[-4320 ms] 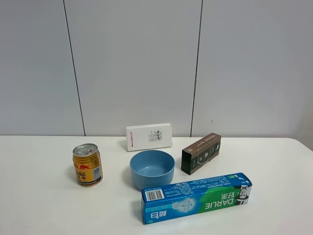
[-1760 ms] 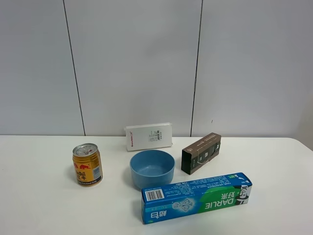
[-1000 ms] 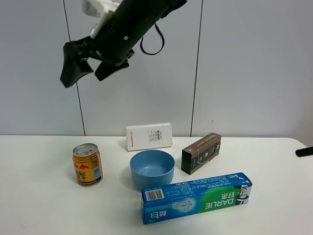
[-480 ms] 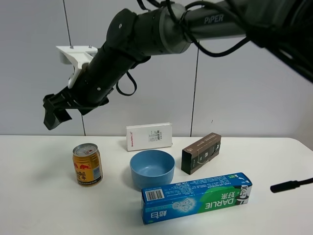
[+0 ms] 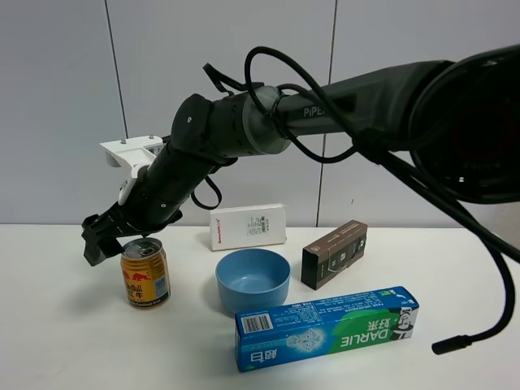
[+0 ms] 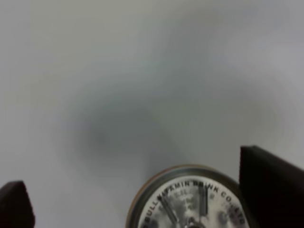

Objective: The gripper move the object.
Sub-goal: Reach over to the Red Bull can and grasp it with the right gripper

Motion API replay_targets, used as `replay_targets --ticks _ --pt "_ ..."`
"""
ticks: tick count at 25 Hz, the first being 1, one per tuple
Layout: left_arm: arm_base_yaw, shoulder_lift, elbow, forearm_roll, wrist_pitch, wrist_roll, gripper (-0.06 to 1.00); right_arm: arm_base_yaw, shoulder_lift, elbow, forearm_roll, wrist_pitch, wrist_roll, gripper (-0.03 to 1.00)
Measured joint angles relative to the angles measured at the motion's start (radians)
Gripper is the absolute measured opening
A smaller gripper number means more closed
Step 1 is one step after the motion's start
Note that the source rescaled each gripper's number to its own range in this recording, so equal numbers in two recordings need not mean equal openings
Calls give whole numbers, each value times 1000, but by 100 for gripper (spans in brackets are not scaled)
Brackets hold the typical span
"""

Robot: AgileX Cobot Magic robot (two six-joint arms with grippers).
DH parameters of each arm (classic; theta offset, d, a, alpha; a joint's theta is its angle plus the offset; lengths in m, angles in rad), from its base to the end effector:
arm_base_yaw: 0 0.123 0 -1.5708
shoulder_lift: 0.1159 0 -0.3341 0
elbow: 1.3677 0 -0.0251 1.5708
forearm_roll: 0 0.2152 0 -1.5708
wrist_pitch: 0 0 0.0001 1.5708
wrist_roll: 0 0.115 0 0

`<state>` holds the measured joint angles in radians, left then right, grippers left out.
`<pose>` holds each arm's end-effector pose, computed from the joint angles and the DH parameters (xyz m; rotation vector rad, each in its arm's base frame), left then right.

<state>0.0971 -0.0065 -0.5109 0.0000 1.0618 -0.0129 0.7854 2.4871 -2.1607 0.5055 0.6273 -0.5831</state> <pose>-0.0659 -0.0064 0.2516 -0.1115 2.0253 0.0531 0.3857 0.4320 0.1883 -1.2312 2.0915 0.6342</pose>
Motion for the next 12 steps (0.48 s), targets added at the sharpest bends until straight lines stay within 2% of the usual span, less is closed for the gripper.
replay_targets --ticks 12 --pt "0 0 0 0 0 1 100 1 47 -2 -19 -16 -7 100"
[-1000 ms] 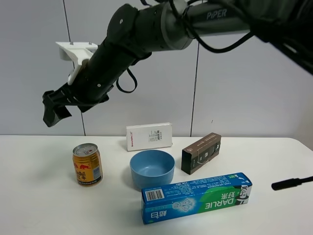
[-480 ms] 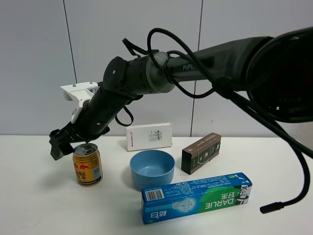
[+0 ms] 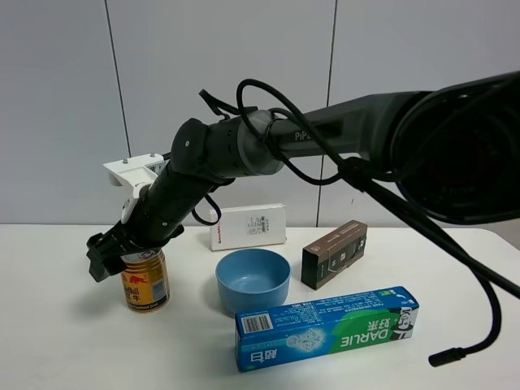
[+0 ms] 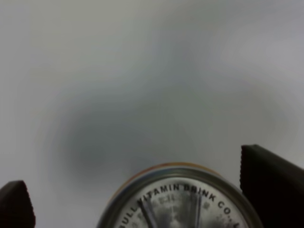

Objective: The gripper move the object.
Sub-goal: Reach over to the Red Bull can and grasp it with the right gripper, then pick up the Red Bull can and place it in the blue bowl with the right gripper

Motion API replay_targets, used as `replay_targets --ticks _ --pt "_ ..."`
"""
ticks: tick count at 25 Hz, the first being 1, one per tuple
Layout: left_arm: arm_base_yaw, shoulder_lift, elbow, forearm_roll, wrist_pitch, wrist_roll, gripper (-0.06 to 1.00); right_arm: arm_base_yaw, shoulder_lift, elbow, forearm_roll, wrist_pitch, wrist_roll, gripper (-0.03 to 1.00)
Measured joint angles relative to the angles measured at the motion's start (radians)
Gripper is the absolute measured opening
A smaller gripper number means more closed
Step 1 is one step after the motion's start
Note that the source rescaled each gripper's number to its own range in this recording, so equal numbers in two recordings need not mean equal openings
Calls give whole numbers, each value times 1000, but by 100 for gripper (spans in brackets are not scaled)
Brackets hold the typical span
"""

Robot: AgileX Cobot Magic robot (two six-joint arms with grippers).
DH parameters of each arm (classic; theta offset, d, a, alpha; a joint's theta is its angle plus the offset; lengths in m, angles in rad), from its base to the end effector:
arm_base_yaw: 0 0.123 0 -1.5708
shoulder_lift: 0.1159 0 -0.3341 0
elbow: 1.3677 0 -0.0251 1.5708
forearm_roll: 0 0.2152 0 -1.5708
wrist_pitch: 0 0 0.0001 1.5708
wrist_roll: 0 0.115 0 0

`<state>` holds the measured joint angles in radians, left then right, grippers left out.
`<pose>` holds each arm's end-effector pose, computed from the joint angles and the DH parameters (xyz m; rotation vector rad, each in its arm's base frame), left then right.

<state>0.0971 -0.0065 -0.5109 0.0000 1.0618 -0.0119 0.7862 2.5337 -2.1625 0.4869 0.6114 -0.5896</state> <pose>-0.0659 -0.0064 0.2516 -0.1105 2.0254 0.0538 0.3894 0.4338 0.1622 -1.2549 2.1137 0.6012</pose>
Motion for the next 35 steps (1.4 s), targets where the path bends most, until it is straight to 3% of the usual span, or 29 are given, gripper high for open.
replay_targets --ticks 8,10,14,18,20,21,29,35 --pt "0 0 0 0 0 0 100 0 7 0 -102 21 44 100" --pt "0 0 0 0 0 0 100 0 7 0 -109 27 44 93" --pt "0 0 0 0 0 0 100 0 7 0 -109 29 44 66" --pt "0 0 0 0 0 0 100 0 7 0 -109 37 44 53" --pt "0 0 0 0 0 0 100 0 7 0 -114 39 44 28" --pt "0 0 0 0 0 0 100 0 7 0 -117 41 44 2" --pt "0 0 0 0 0 0 100 0 1 0 -125 52 48 0" --pt "0 0 0 0 0 0 100 0 -90 7 -143 178 53 0"
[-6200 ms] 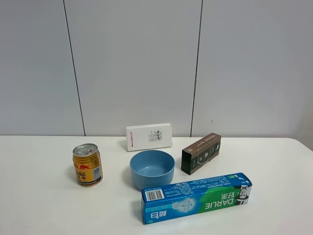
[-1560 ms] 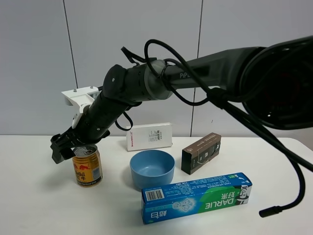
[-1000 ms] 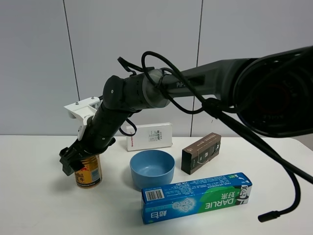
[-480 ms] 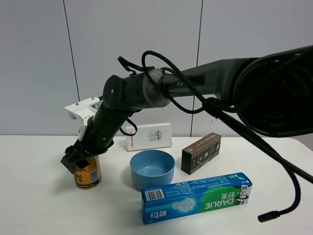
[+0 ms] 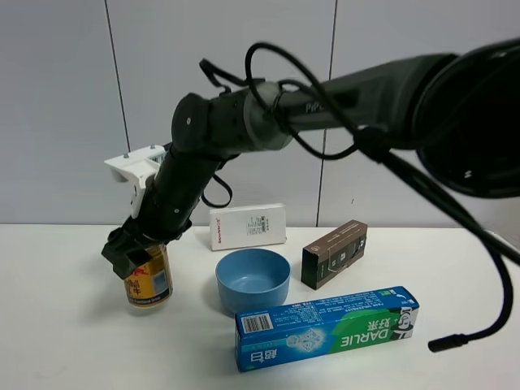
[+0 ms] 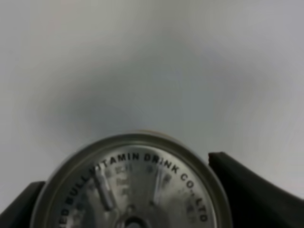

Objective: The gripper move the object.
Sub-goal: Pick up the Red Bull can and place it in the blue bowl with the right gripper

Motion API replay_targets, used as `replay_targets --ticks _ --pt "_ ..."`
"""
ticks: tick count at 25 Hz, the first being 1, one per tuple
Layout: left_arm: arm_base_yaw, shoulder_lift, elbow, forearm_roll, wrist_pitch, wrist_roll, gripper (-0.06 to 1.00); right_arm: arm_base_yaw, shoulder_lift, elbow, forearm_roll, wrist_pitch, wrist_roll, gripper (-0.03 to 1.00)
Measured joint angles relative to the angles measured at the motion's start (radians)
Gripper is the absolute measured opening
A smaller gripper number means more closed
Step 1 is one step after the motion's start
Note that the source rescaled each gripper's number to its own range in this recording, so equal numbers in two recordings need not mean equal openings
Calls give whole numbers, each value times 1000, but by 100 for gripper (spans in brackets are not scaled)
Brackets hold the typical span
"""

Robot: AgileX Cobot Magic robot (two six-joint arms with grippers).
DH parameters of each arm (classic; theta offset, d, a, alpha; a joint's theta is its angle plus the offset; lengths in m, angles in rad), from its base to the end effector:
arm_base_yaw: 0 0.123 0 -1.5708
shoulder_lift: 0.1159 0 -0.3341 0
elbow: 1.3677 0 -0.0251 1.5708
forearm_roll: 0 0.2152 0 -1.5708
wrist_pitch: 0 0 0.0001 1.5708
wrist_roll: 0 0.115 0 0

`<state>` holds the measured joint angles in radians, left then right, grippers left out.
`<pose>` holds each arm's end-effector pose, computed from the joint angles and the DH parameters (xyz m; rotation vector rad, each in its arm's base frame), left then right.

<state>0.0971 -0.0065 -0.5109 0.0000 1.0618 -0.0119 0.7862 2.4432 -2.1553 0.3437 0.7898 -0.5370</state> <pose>-0.0659 -0.0064 0.2516 -0.1105 2.0254 0.0538 0.3753 0.4149 0.1969 -1.3982 2.1508 0.5000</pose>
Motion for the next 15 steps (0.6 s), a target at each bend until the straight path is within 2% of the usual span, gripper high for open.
replay_targets --ticks 8,13,15 --pt "0 0 0 0 0 0 100 1 -243 0 -78 243 92 0" --pt "0 0 0 0 0 0 100 1 -348 -2 -217 412 186 0" --pt "0 0 0 0 0 0 100 1 -363 -2 -274 441 219 0"
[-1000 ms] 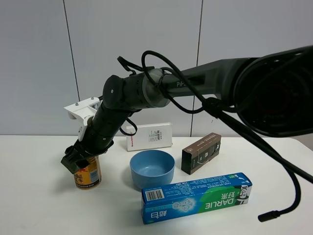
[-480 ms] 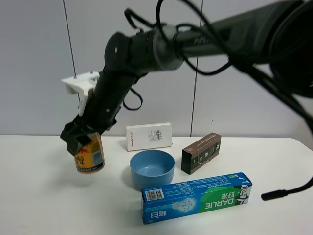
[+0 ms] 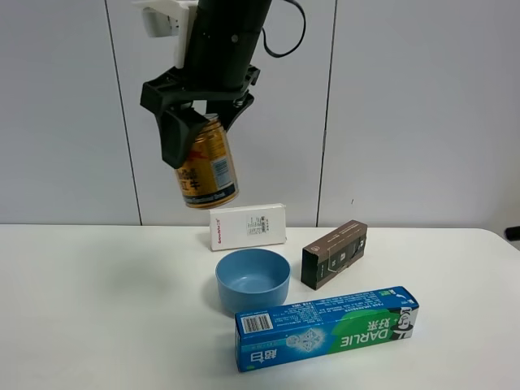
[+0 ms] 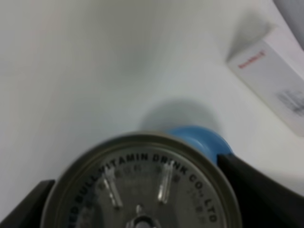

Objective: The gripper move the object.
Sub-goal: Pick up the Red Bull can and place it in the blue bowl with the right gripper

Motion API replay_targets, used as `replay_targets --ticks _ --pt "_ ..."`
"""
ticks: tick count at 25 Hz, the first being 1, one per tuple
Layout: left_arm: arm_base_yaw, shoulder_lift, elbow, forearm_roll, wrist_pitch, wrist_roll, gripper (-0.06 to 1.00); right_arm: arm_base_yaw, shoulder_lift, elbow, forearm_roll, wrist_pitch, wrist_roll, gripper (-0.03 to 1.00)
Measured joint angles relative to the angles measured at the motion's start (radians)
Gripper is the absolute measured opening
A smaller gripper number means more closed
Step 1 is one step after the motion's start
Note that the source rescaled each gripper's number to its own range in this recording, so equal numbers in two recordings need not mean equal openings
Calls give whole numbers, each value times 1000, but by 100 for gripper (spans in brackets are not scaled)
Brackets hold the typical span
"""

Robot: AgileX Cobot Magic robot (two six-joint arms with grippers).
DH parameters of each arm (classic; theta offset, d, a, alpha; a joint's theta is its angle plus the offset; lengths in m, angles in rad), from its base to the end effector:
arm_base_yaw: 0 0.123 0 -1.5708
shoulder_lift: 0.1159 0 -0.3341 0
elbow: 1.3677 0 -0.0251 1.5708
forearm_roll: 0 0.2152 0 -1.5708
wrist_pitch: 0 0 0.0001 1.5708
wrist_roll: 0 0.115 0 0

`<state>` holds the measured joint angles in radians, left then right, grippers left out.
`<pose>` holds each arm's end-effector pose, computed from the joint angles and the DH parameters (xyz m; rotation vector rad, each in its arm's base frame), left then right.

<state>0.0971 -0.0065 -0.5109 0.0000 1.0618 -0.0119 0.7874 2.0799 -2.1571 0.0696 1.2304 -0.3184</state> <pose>-0.0659 -0.0064 0.2516 -0.1105 2.0254 0.0538 0.3187 0.3306 0.3535 -1.3876 2.2646 0.2517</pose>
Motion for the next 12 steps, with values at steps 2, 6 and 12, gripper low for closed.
replay_targets --ticks 2,6,12 --pt "0 0 0 0 0 0 100 0 -3 0 -50 3 20 0" --pt "0 0 0 0 0 0 100 -3 -3 0 -70 3 33 0" --pt "0 0 0 0 0 0 100 -9 -8 0 6 3 34 0"
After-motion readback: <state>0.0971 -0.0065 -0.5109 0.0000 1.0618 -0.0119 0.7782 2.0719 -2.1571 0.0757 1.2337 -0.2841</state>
